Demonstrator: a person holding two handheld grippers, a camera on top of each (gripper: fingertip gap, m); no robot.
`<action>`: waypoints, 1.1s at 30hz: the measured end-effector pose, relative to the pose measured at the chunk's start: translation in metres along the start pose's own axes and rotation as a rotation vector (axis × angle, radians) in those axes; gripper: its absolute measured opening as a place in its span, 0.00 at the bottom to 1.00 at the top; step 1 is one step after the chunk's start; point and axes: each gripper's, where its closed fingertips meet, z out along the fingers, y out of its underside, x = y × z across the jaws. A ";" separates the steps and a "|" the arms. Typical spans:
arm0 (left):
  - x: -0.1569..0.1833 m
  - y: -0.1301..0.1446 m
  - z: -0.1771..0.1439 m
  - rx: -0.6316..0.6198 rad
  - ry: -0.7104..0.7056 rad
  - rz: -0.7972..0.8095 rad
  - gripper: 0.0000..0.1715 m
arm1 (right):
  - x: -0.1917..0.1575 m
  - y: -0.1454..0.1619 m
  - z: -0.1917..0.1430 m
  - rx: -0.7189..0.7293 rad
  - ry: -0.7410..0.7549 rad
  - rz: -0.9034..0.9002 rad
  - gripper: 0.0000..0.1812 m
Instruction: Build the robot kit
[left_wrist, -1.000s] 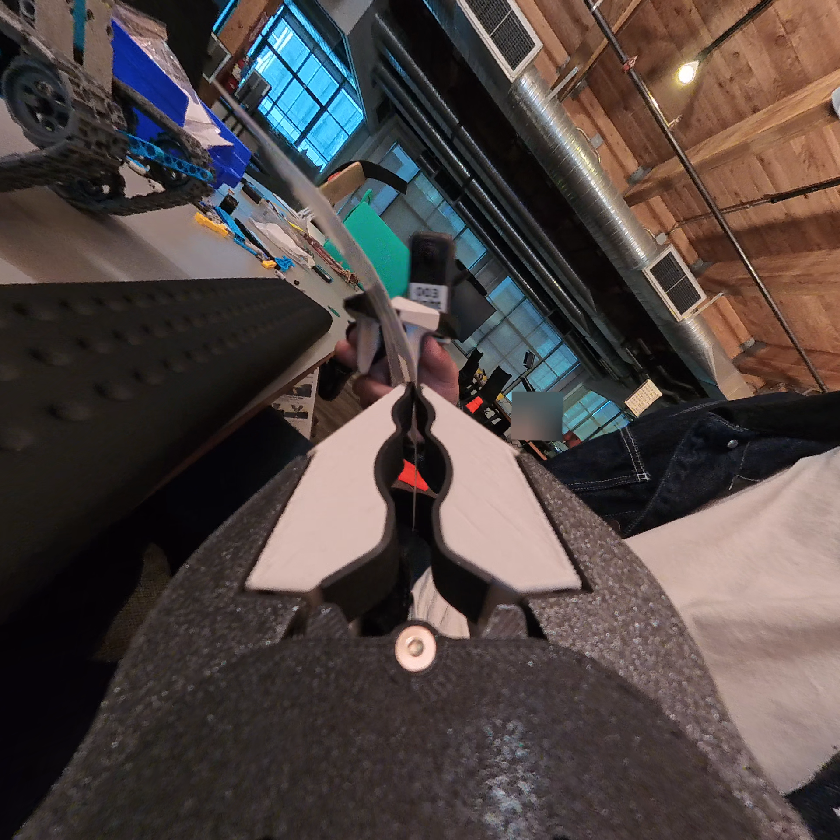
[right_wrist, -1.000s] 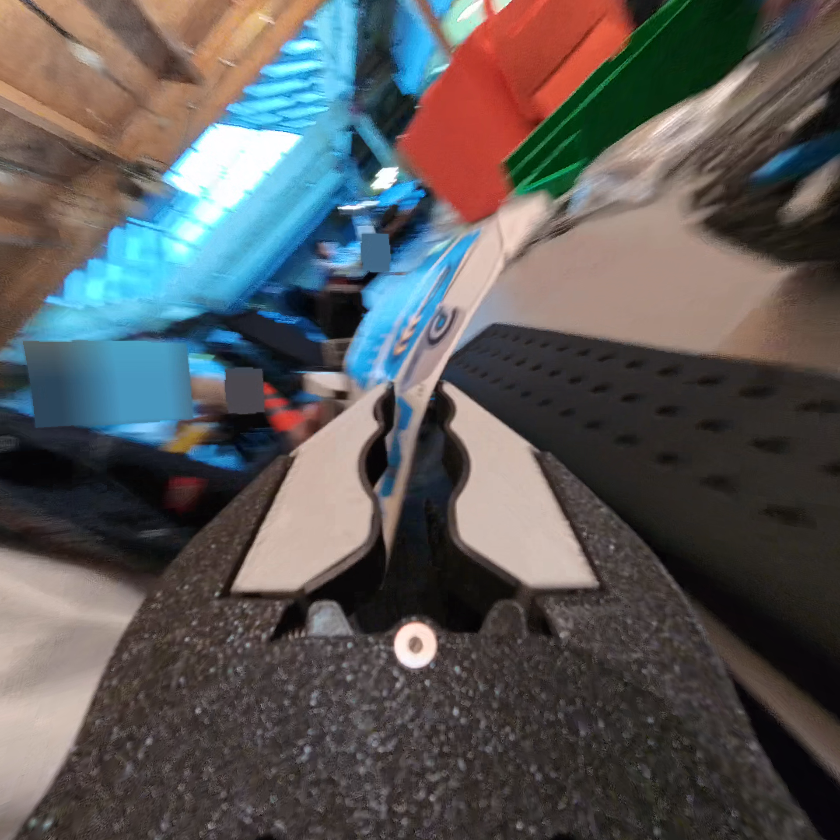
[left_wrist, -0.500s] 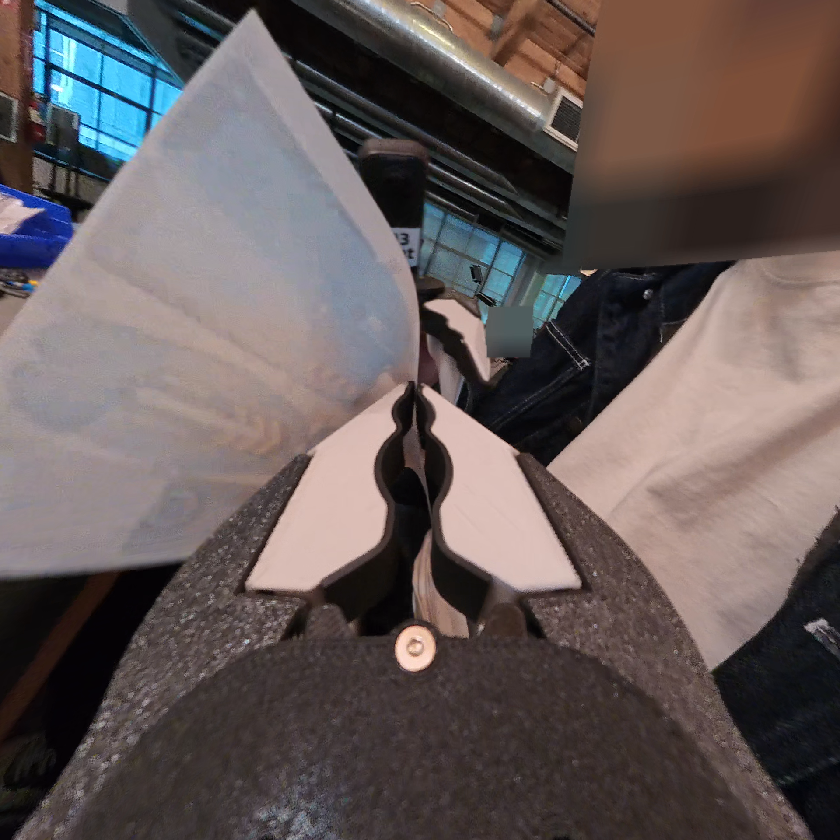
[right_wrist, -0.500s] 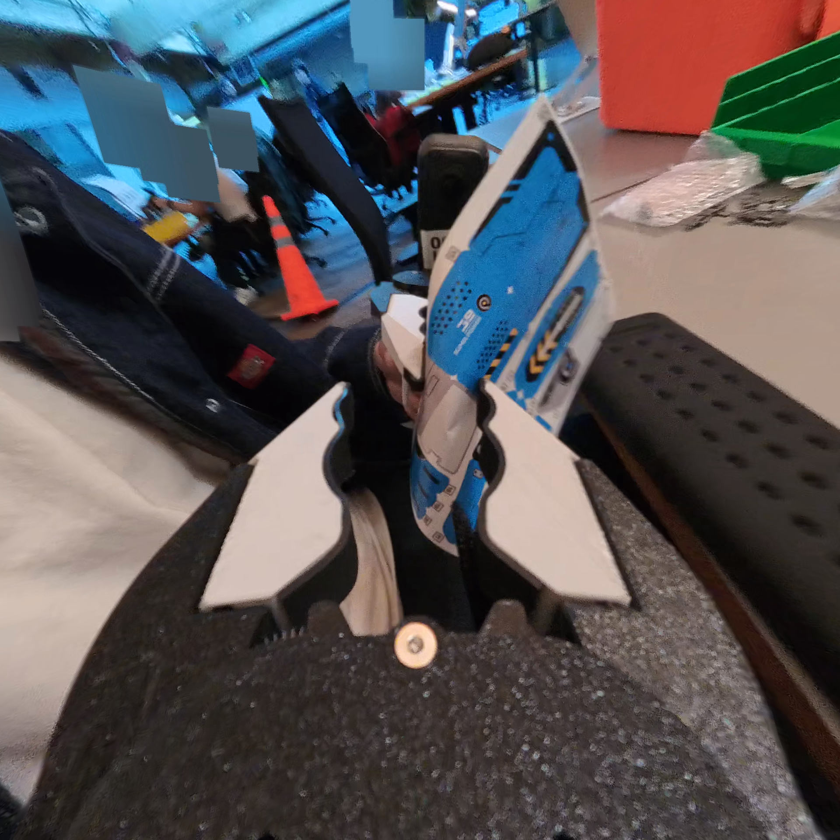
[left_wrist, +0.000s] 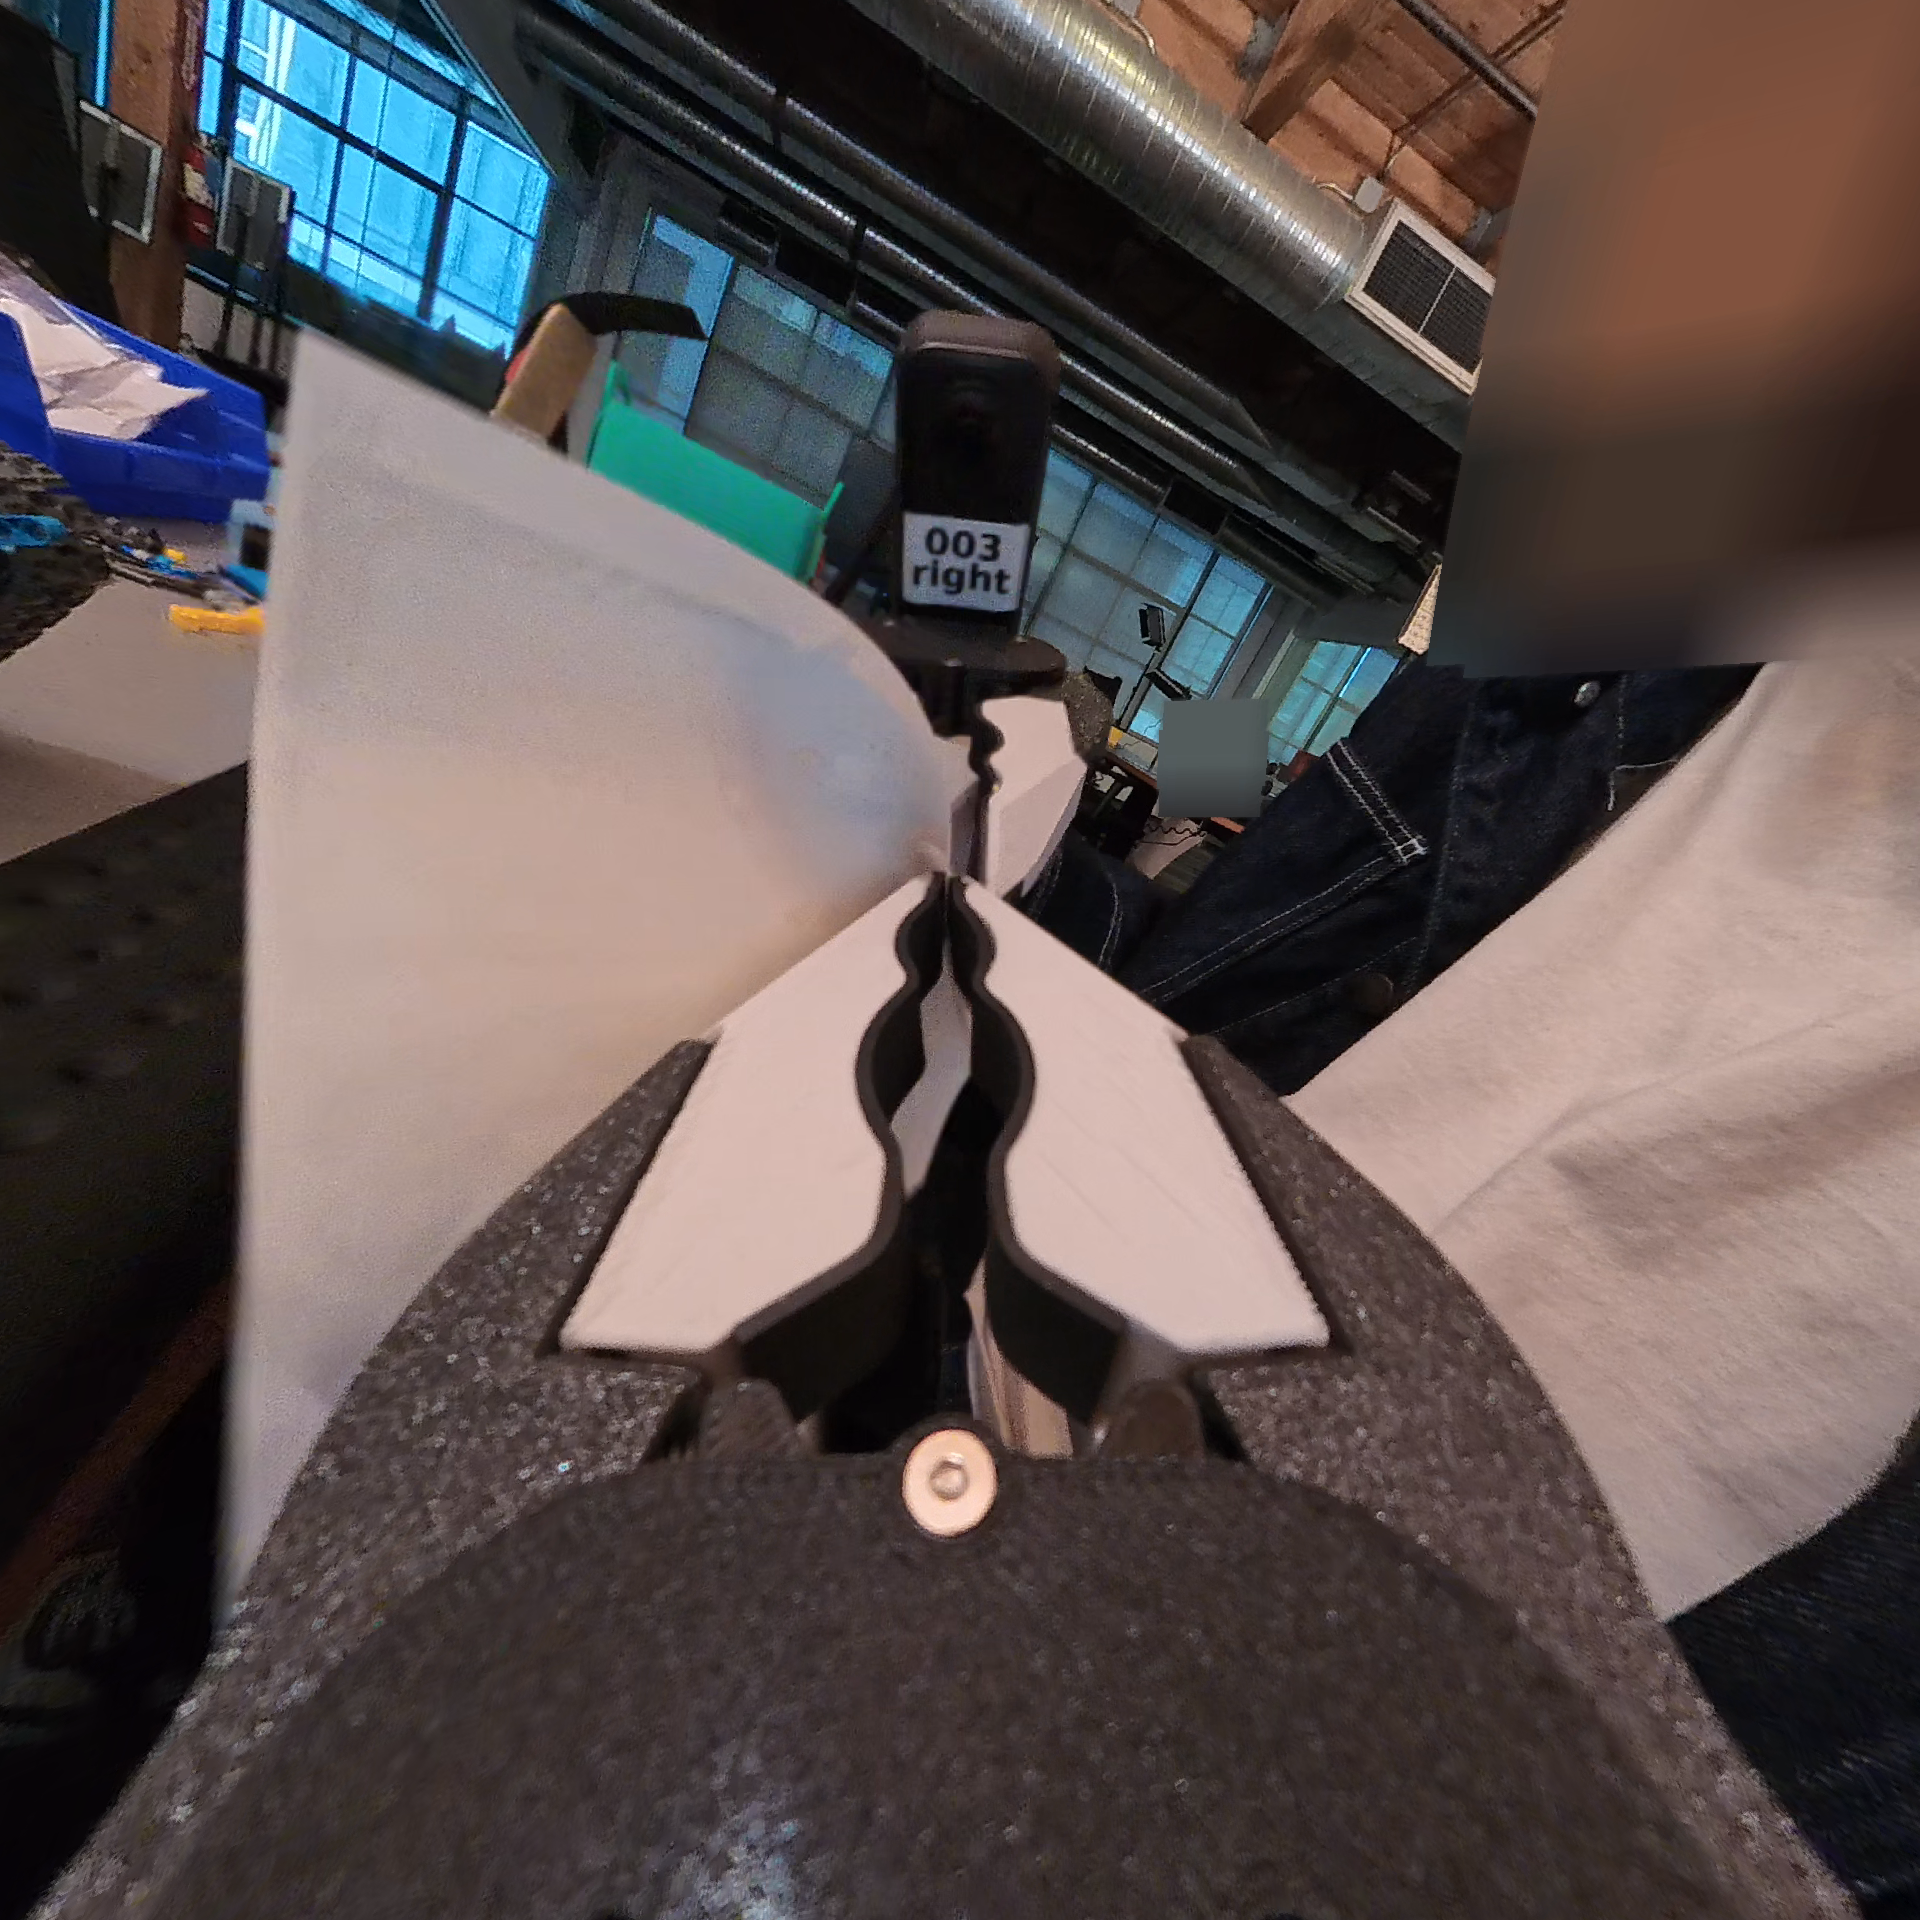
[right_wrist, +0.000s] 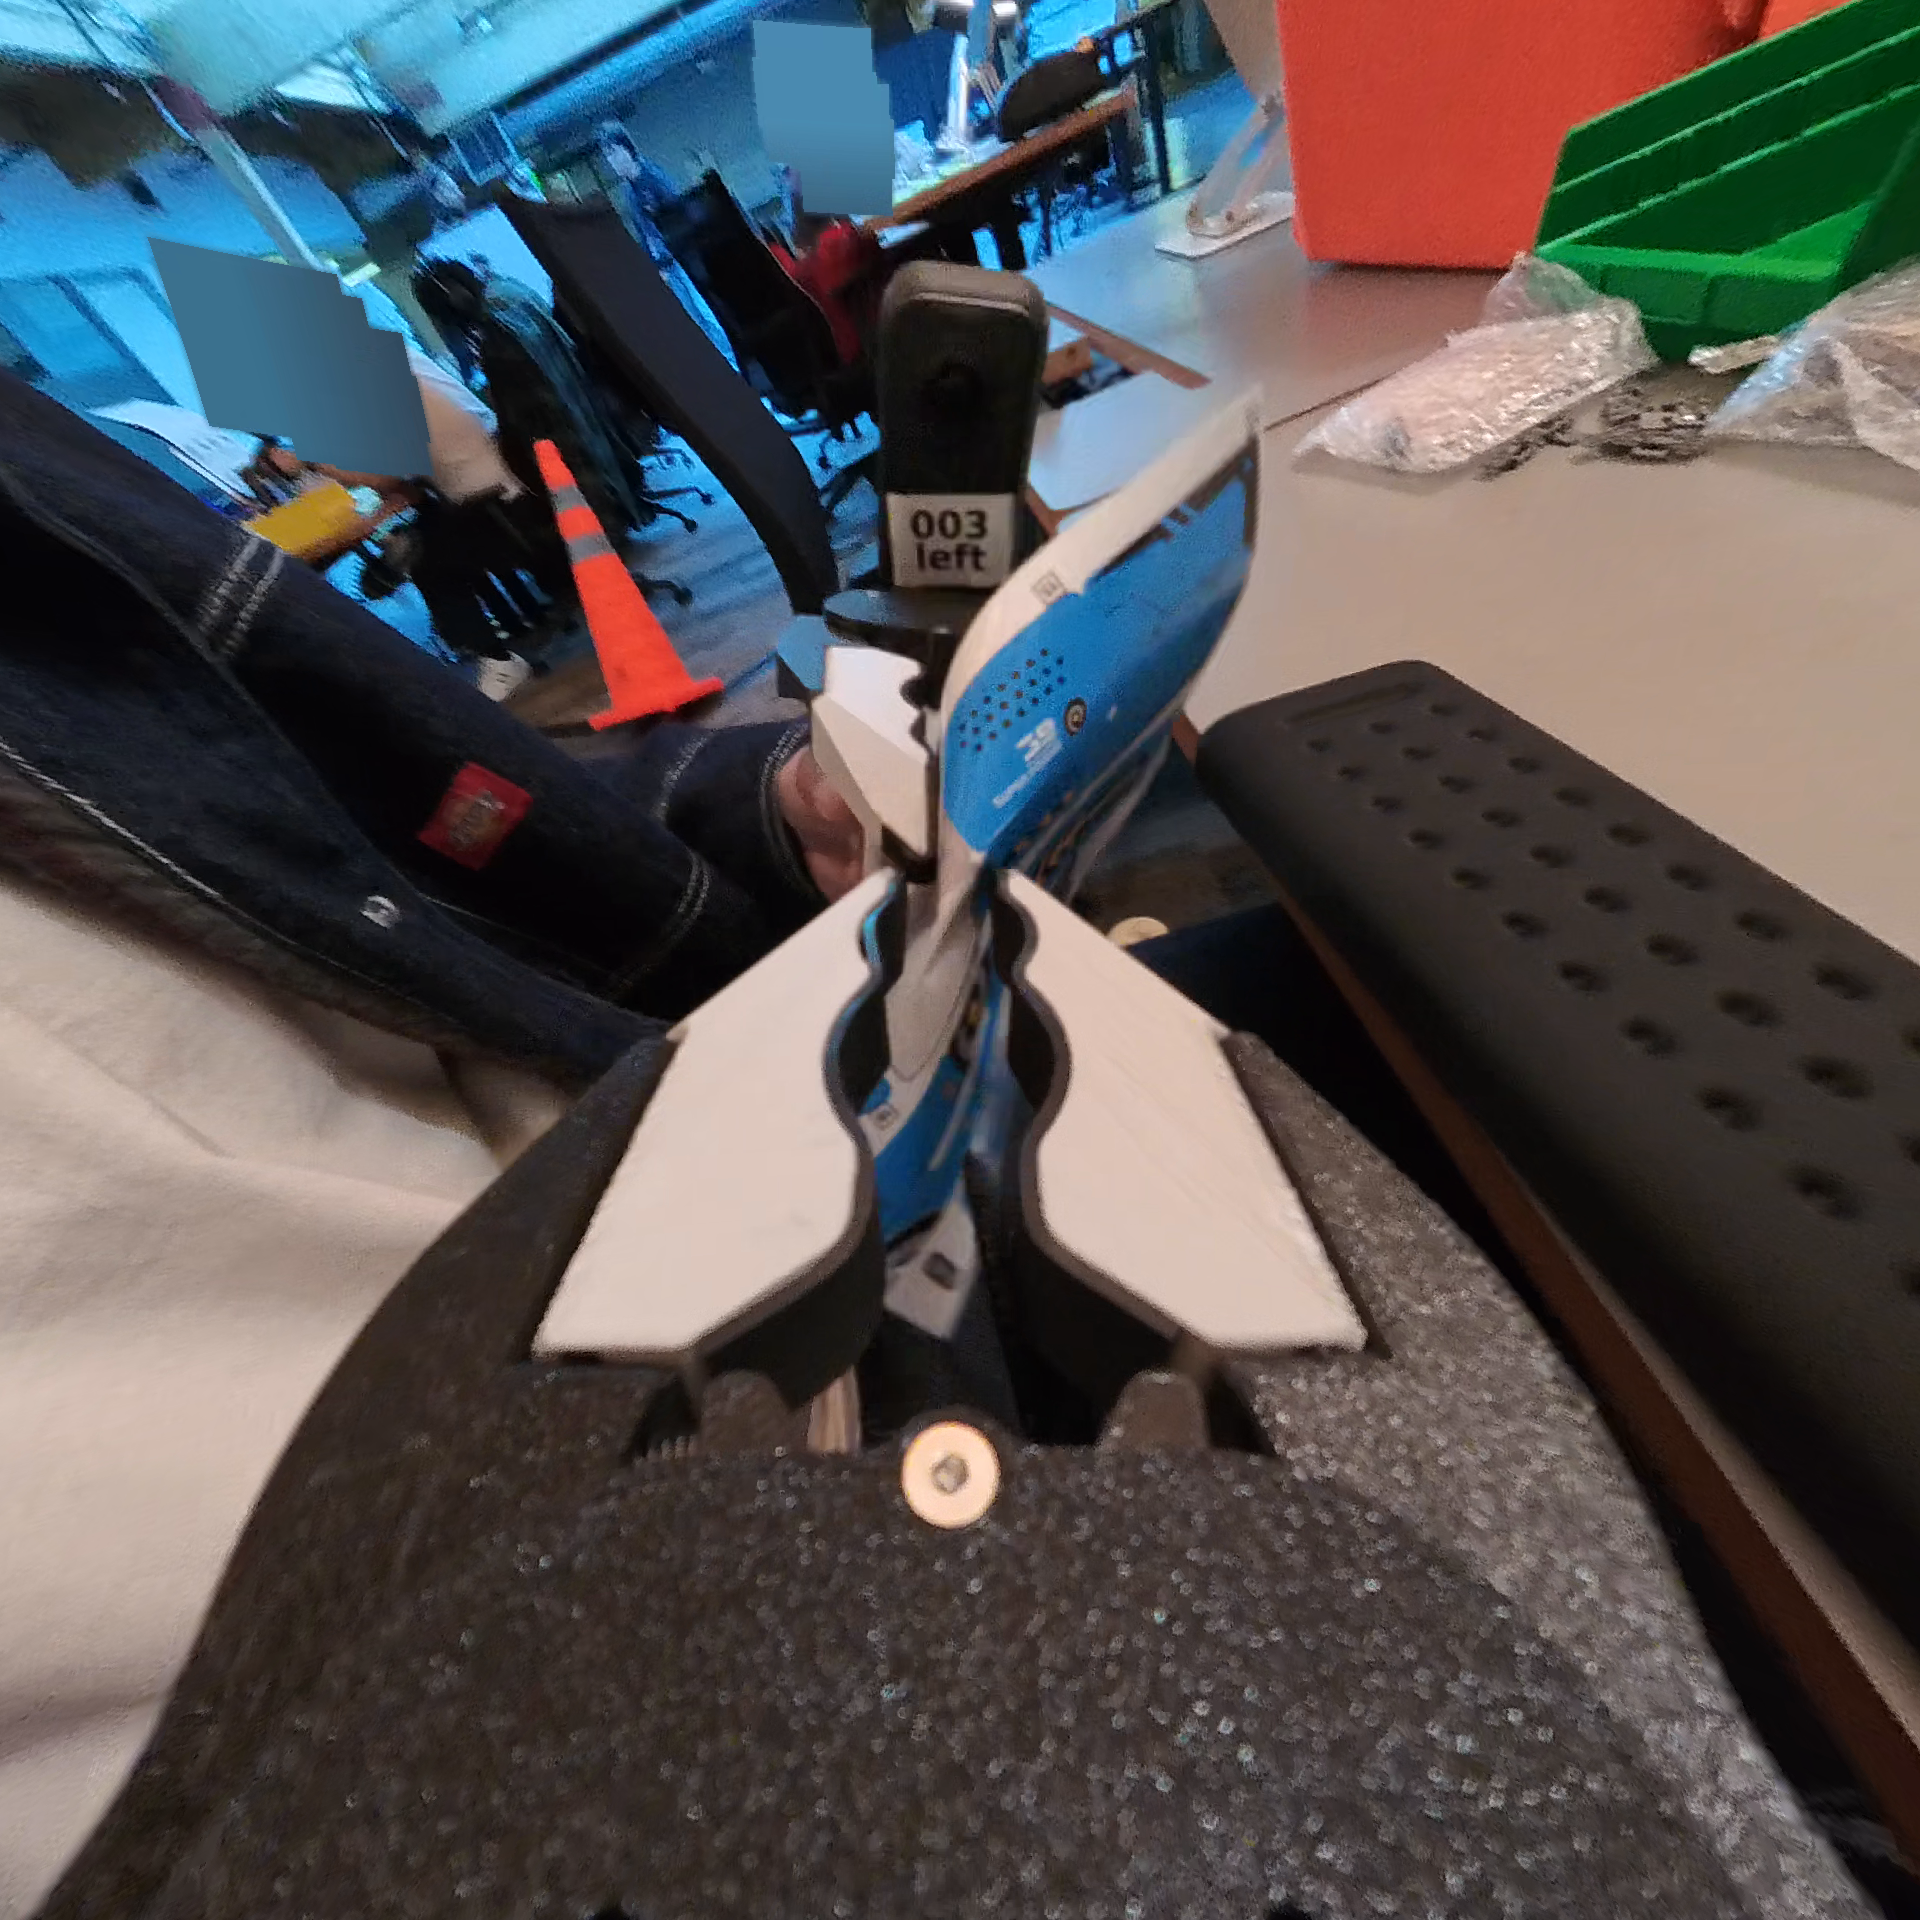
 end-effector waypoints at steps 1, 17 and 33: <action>-0.001 0.000 -0.001 -0.001 -0.006 -0.003 0.00 | 0.002 0.000 0.000 -0.002 0.015 -0.004 0.09; -0.007 0.002 -0.002 -0.013 -0.046 0.019 0.00 | -0.001 -0.004 -0.005 0.009 -0.001 0.013 0.10; -0.023 0.009 -0.002 -0.036 -0.114 -0.034 0.00 | 0.026 0.005 -0.005 -0.042 0.201 -0.150 0.05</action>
